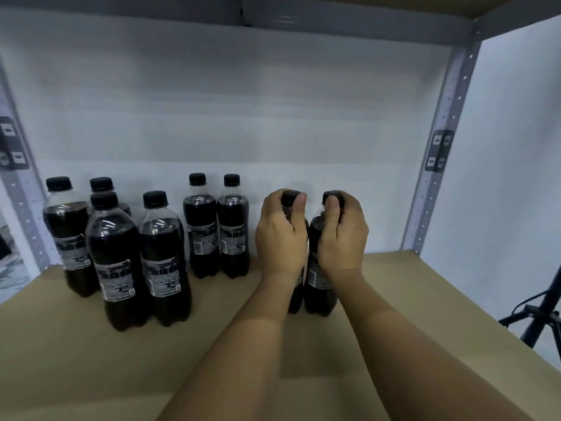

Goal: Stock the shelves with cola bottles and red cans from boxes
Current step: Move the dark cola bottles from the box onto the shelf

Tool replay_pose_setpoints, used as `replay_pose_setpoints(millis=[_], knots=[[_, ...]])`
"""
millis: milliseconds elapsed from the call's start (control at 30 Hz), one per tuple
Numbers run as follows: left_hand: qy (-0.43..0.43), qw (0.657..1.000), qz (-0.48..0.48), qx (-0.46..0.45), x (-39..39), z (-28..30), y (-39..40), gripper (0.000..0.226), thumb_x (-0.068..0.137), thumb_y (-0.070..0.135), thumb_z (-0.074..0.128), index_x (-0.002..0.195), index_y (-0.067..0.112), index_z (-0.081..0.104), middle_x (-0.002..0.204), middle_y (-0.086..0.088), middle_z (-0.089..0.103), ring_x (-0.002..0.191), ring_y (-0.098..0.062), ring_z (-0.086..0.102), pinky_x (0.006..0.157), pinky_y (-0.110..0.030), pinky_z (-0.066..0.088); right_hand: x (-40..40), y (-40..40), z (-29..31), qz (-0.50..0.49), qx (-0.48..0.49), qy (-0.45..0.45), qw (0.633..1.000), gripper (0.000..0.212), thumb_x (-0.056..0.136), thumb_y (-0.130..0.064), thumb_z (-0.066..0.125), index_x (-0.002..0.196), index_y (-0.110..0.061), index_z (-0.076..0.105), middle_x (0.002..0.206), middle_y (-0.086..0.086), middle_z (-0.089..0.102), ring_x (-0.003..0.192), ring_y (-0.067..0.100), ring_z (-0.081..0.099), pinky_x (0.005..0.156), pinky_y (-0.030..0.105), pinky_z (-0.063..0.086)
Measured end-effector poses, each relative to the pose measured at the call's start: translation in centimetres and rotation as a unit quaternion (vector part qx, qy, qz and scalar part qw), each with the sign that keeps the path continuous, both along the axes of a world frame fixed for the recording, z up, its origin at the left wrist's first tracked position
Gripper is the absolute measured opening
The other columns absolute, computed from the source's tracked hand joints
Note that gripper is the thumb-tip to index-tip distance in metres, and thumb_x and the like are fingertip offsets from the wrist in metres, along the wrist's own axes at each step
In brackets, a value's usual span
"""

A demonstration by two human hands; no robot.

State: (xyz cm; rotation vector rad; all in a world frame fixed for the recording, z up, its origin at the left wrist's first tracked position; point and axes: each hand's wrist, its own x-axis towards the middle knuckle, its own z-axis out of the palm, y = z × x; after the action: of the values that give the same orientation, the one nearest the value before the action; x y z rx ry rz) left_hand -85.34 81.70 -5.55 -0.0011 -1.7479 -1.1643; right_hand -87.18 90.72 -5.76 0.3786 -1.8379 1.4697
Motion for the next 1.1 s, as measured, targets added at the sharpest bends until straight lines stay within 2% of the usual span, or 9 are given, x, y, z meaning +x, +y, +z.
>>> replay_pose_setpoints(millis=[133,367,433,533,633,733,833,933,1100], knots=[[0.011,1.0,-0.003,0.004,-2.1,-0.2,-0.4,0.032,0.103,0.041,0.055,0.114,0.012,0.065,0.105,0.001,0.068,0.089,-0.012,0.063,0.08,-0.022,0.048,-2.3,-0.5,-0.2,-0.001,-0.008,0.012,1.0,0.025,0.108,-0.032,0.04,0.113,-0.021,0.062,0.113,-0.004,0.062,0.09,-0.006,0.058,0.075,0.005,0.04],[0.006,0.999,-0.034,0.023,-3.6,-0.2,-1.0,0.025,0.104,0.039,0.056,0.114,0.018,0.065,0.107,0.005,0.068,0.09,-0.004,0.062,0.081,-0.012,0.046,-4.0,-0.9,-0.3,0.003,-0.022,0.036,0.999,0.027,0.108,-0.033,0.041,0.113,-0.018,0.063,0.111,-0.004,0.062,0.096,0.003,0.06,0.084,0.02,0.047],[0.0,0.999,-0.047,0.023,-3.5,-0.2,-1.1,0.025,0.104,0.039,0.056,0.115,0.018,0.064,0.108,0.005,0.068,0.09,-0.002,0.062,0.083,-0.016,0.048,-3.9,-0.8,-0.2,0.007,-0.025,0.031,0.999,0.028,0.107,-0.034,0.042,0.114,-0.019,0.064,0.111,-0.004,0.064,0.099,0.008,0.061,0.087,0.026,0.05],[-0.029,0.998,-0.06,0.018,-3.1,-0.4,-1.4,0.043,0.103,0.051,0.048,0.131,0.021,0.059,0.125,0.005,0.063,0.114,-0.008,0.057,0.105,-0.035,0.047,-3.0,0.0,-0.4,0.035,-0.003,0.006,0.999,0.033,0.106,-0.04,0.042,0.126,-0.023,0.062,0.109,-0.013,0.067,0.098,0.002,0.062,0.088,0.022,0.049],[-0.107,0.993,-0.029,-0.031,-1.1,-1.2,-2.0,0.081,0.095,0.07,0.036,0.158,0.019,0.032,0.155,0.0,0.041,0.147,-0.021,0.025,0.124,-0.047,0.022,-1.6,1.4,-1.0,0.048,0.013,-0.042,0.998,0.059,0.104,-0.051,0.043,0.156,-0.025,0.035,0.143,-0.016,0.055,0.128,0.002,0.051,0.11,0.023,0.038],[-0.107,0.992,-0.052,-0.031,2.4,-2.9,-2.5,0.074,0.099,0.057,0.049,0.16,0.019,0.029,0.16,0.002,0.035,0.149,-0.019,0.022,0.125,-0.048,0.02,1.2,2.7,-1.9,0.049,0.017,-0.062,0.997,0.067,0.101,-0.053,0.05,0.159,-0.025,0.029,0.157,-0.009,0.042,0.145,0.005,0.036,0.121,0.035,0.032],[-0.125,0.988,-0.088,-0.018,6.5,-5.2,-2.8,0.06,0.102,0.045,0.059,0.155,0.027,0.037,0.151,0.01,0.044,0.141,-0.01,0.032,0.122,-0.041,0.029,5.5,3.4,-3.4,0.038,0.059,-0.03,0.997,0.055,0.096,-0.048,0.058,0.145,-0.026,0.046,0.136,-0.005,0.056,0.127,0.011,0.05,0.106,0.031,0.043],[-0.13,0.984,-0.124,-0.01,10.9,-7.0,-3.1,0.048,0.1,0.039,0.063,0.144,0.041,0.044,0.13,0.012,0.06,0.127,-0.014,0.051,0.113,-0.041,0.042,10.7,3.6,-5.1,0.082,0.064,-0.049,0.993,0.047,0.091,-0.043,0.063,0.132,-0.023,0.055,0.114,-0.003,0.063,0.105,0.012,0.059,0.089,0.02,0.046],[-0.136,0.976,-0.169,0.008,21.3,-8.8,-3.3,0.03,0.101,0.017,0.065,0.128,0.028,0.061,0.111,0.008,0.067,0.1,-0.007,0.063,0.09,-0.02,0.05,20.1,3.4,-8.2,0.141,0.047,-0.091,0.985,0.029,0.095,-0.026,0.069,0.123,-0.021,0.061,0.099,-0.003,0.064,0.087,0.012,0.06,0.073,0.017,0.048]])
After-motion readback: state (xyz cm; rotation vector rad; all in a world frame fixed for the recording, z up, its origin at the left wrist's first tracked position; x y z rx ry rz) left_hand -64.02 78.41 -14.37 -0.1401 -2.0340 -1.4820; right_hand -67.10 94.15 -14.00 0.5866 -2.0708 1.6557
